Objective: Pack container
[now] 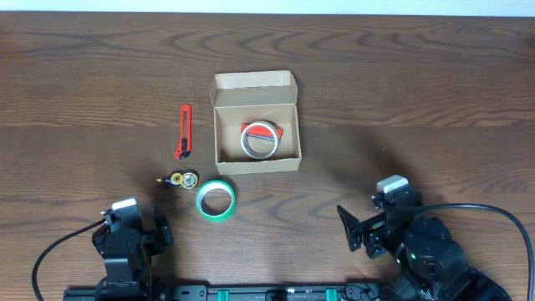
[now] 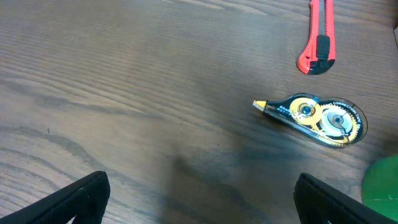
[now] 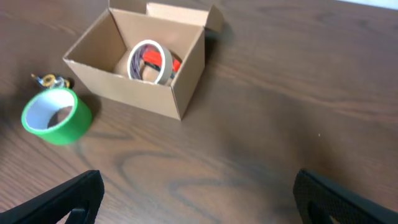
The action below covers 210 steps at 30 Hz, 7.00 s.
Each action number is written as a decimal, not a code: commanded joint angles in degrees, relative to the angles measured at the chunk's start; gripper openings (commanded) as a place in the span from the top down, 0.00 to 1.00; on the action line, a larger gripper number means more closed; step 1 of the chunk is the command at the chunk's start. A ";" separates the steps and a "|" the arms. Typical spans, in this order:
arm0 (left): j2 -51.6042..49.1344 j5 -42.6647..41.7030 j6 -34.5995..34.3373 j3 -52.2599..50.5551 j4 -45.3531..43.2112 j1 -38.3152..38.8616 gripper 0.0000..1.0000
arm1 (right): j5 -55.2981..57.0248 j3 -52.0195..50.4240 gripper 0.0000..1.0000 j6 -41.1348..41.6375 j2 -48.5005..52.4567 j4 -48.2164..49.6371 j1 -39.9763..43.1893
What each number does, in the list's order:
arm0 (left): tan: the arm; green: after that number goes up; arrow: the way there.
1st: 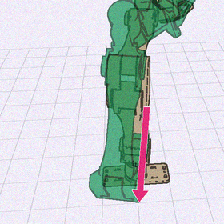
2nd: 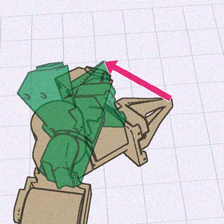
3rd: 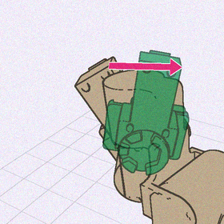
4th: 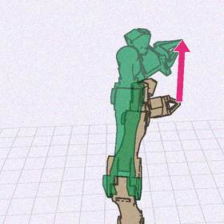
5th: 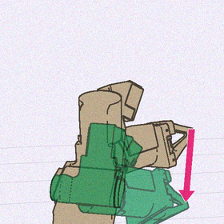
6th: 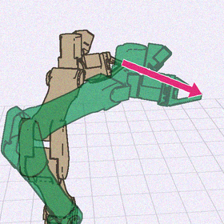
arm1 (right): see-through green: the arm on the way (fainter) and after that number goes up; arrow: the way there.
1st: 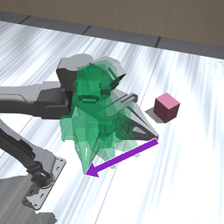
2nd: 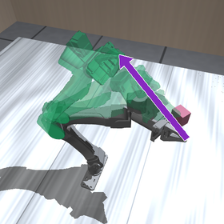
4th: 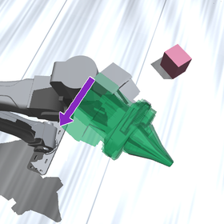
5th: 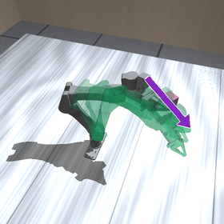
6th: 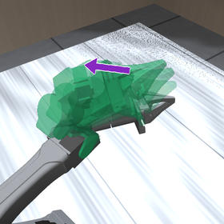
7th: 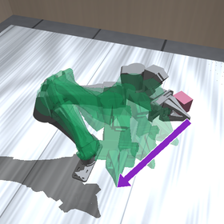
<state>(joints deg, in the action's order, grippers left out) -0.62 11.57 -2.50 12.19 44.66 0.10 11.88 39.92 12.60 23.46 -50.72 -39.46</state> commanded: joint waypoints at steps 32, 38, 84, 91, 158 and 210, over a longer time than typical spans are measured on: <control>-46.66 -11.52 0.79 40.30 1.66 -0.07 0.05 | 0.76 -0.37 0.01 0.63 -0.35 -3.10 -0.33; -62.64 -13.20 0.59 50.95 1.40 -0.07 0.05 | 0.76 -0.37 0.01 0.63 -0.35 -3.10 -0.33; -119.67 -16.13 1.60 76.15 5.01 4.11 0.04 | 0.76 -0.37 0.01 0.63 -0.35 -3.10 -0.33; -120.80 -16.11 0.35 76.17 5.27 4.48 0.09 | 0.76 -0.37 0.01 0.66 -0.35 -3.10 -0.33; -122.09 -15.61 -9.57 76.85 6.05 6.25 0.80 | 0.76 -0.37 0.01 0.63 -0.35 -3.10 -0.33; -96.45 -8.04 -23.30 76.94 5.66 29.55 0.77 | 0.76 -0.37 0.01 0.63 -0.35 -3.10 -0.33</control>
<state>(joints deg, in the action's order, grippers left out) -97.17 0.69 -20.03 87.90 50.74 27.83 12.10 39.57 12.60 23.46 -53.78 -39.46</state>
